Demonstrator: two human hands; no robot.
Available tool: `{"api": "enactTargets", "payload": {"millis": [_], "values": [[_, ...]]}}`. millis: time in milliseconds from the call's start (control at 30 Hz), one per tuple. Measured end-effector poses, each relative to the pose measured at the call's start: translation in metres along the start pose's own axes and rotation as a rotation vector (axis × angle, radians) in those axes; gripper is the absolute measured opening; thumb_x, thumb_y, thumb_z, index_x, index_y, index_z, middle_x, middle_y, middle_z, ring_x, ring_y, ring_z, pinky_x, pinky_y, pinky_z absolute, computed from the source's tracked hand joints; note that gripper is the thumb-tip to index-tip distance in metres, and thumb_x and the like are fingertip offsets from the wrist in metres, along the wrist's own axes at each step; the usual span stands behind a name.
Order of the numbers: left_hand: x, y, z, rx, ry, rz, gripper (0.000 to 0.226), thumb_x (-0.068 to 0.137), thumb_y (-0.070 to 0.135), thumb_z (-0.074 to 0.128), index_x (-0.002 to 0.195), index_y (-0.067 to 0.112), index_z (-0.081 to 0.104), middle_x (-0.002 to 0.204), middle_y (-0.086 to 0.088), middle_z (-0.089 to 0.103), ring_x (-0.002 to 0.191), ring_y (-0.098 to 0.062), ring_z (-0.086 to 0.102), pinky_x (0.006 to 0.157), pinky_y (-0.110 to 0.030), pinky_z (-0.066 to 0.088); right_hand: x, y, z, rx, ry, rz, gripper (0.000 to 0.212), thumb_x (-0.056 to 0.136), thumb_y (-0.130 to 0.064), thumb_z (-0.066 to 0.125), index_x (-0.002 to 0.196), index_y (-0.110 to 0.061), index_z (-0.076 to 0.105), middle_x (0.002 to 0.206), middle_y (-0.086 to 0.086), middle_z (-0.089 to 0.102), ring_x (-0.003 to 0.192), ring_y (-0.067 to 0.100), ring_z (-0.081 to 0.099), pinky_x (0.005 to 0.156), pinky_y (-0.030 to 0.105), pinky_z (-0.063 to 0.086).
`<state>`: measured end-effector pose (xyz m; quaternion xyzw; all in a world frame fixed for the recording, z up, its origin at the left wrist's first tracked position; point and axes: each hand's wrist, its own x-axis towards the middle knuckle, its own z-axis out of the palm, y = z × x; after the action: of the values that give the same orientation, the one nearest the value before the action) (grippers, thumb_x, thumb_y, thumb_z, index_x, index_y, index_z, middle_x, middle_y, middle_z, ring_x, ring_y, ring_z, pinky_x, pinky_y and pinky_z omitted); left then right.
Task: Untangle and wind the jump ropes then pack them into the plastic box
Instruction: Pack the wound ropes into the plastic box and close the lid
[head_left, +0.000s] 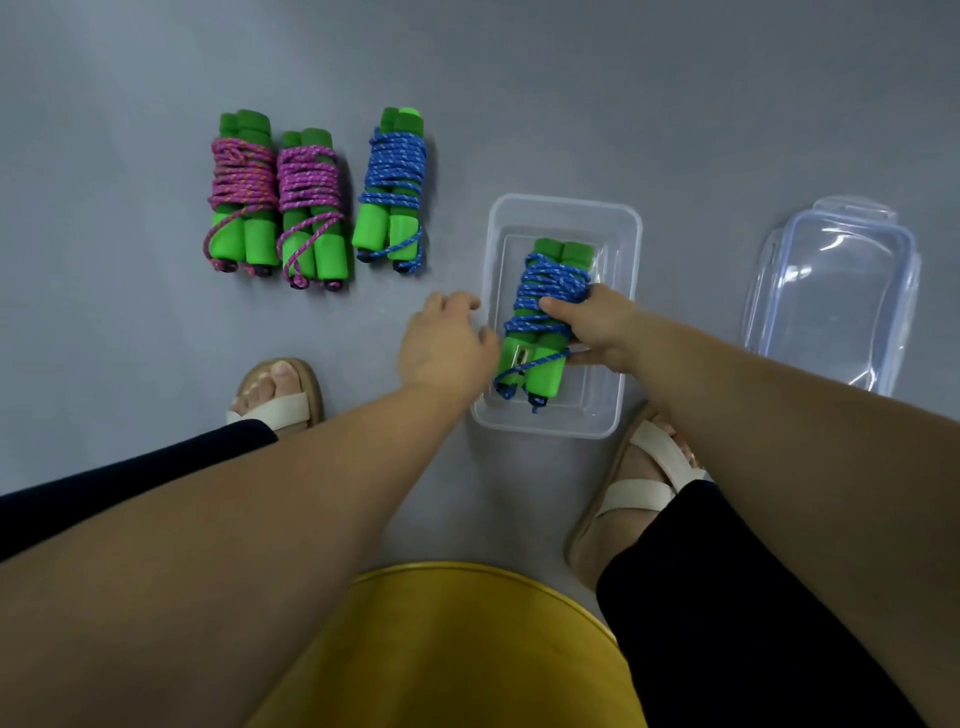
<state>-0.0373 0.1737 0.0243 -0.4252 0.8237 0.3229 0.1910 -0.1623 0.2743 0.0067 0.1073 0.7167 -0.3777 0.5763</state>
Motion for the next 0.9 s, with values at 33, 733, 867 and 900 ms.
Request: {"api": "enactTargets", "payload": {"millis": [33, 733, 867, 900], "values": [[0.005, -0.005, 0.000, -0.017, -0.061, -0.036, 0.042, 0.094, 0.026, 0.046, 0.135, 0.017, 0.044, 0.132, -0.009, 0.048, 0.114, -0.030, 0.051, 0.093, -0.035, 0.041, 0.005, 0.001, 0.005, 0.006, 0.013, 0.023, 0.022, 0.092, -0.018, 0.058, 0.112, -0.010, 0.055, 0.096, 0.004, 0.067, 0.073, 0.016, 0.065, 0.054, 0.029, 0.053], [0.026, -0.012, 0.013, -0.380, -0.210, -0.182, 0.041, 0.092, 0.009, 0.049, 0.131, 0.021, 0.051, 0.115, -0.013, 0.064, 0.099, -0.031, 0.061, 0.084, -0.036, 0.052, 0.026, 0.011, 0.038, -0.553, 0.284, -0.157, 0.075, 0.084, -0.019, 0.062, 0.144, -0.026, 0.018, 0.123, 0.011, 0.050, 0.095, 0.029, 0.058, 0.066, 0.031, 0.047], [0.032, -0.011, 0.001, -0.347, -0.203, -0.183, 0.028, 0.092, 0.026, 0.052, 0.118, 0.018, 0.061, 0.113, -0.010, 0.064, 0.102, -0.030, 0.061, 0.087, -0.033, 0.051, 0.030, -0.004, 0.038, -0.492, 0.268, -0.111, 0.067, 0.083, -0.024, 0.062, 0.140, -0.018, 0.028, 0.130, 0.014, 0.050, 0.106, 0.031, 0.056, 0.082, 0.036, 0.050], [0.037, -0.011, -0.005, -0.271, -0.115, -0.157, 0.026, 0.092, 0.029, 0.051, 0.111, 0.017, 0.063, 0.113, -0.009, 0.064, 0.102, -0.029, 0.060, 0.085, -0.029, 0.048, 0.031, -0.011, 0.036, -0.515, 0.299, -0.124, 0.067, 0.083, -0.027, 0.062, 0.140, -0.016, 0.029, 0.135, 0.013, 0.045, 0.112, 0.032, 0.054, 0.085, 0.034, 0.046]]}}
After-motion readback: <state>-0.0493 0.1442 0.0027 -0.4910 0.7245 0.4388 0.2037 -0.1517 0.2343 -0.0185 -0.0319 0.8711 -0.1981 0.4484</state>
